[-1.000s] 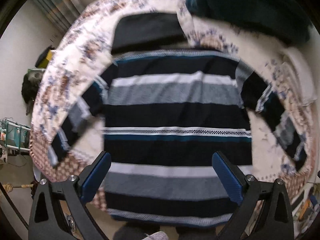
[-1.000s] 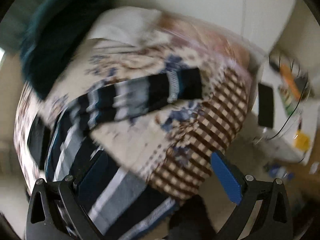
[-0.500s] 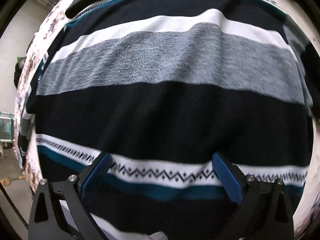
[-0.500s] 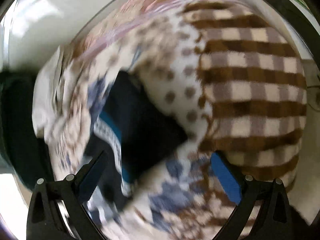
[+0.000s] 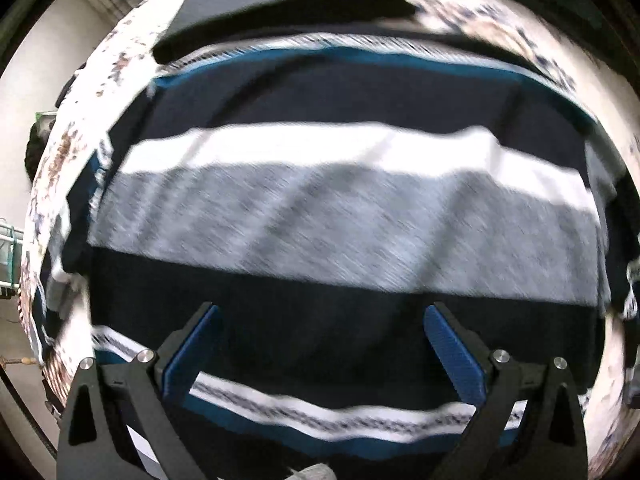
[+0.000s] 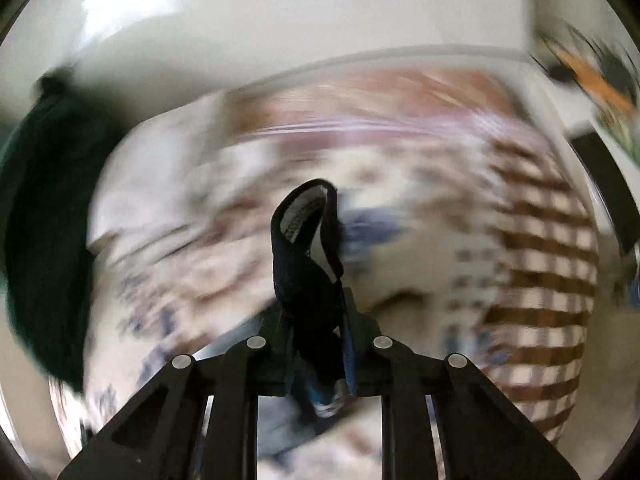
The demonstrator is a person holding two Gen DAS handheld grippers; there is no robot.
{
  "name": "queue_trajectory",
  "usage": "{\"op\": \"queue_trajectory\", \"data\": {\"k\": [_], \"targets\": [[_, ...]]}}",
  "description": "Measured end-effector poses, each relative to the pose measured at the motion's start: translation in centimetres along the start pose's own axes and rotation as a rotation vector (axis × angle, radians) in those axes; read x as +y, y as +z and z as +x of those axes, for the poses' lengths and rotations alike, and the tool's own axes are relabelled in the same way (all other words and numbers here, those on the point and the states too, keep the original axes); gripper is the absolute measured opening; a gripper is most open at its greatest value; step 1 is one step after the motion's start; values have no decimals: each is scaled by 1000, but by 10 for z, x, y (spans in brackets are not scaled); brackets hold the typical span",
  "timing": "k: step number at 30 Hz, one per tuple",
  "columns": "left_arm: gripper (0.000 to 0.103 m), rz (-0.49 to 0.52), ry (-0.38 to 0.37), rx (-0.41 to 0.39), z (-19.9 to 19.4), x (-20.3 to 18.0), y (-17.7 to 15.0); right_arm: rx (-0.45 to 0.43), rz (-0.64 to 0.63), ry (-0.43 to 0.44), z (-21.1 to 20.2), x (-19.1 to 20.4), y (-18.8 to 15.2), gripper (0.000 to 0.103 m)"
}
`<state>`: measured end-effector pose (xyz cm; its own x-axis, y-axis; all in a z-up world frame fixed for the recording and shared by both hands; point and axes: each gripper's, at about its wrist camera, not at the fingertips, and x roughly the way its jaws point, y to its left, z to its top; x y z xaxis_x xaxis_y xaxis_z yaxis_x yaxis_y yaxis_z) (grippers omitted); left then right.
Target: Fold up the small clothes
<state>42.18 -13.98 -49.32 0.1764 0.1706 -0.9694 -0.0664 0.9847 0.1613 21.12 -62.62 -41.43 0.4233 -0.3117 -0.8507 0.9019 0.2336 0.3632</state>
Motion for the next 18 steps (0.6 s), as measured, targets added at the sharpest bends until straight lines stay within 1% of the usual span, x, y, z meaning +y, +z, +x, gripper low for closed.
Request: {"op": "queue_trajectory", "data": {"k": [2, 3, 4, 5, 7, 8, 9, 11, 13, 15, 16, 18], "targets": [[103, -16, 16, -14, -1, 27, 12, 17, -129, 81, -19, 55, -17, 20], [103, -33, 21, -21, 0, 44, 17, 30, -203, 124, -29, 86, -31, 20], [103, -53, 28, -27, -1, 61, 21, 48, -278, 164, -36, 120, -48, 20], [103, -71, 35, -33, 5, 71, 23, 66, -334, 205, -42, 146, -65, 20], [103, -127, 52, -41, 10, 113, 30, 117, -471, 281, -50, 205, -116, 19], [103, -148, 58, -46, 16, 125, 30, 157, -545, 332, -52, 239, -150, 19], [103, -176, 66, -47, 18, 145, 32, 187, -592, 361, -52, 260, -178, 19], [103, -223, 73, -40, 33, 167, 32, 245, -725, 410, -50, 308, -251, 19], [103, -265, 80, -32, 39, 194, 32, 291, -821, 431, -45, 340, -314, 19], [103, -313, 84, -26, 41, 218, 26, 349, -924, 442, -36, 367, -387, 19], [103, -331, 88, -29, 38, 221, 17, 363, -973, 440, -34, 376, -419, 18], [103, -374, 92, -29, 39, 243, 10, 388, -1067, 426, -30, 392, -482, 18]]}}
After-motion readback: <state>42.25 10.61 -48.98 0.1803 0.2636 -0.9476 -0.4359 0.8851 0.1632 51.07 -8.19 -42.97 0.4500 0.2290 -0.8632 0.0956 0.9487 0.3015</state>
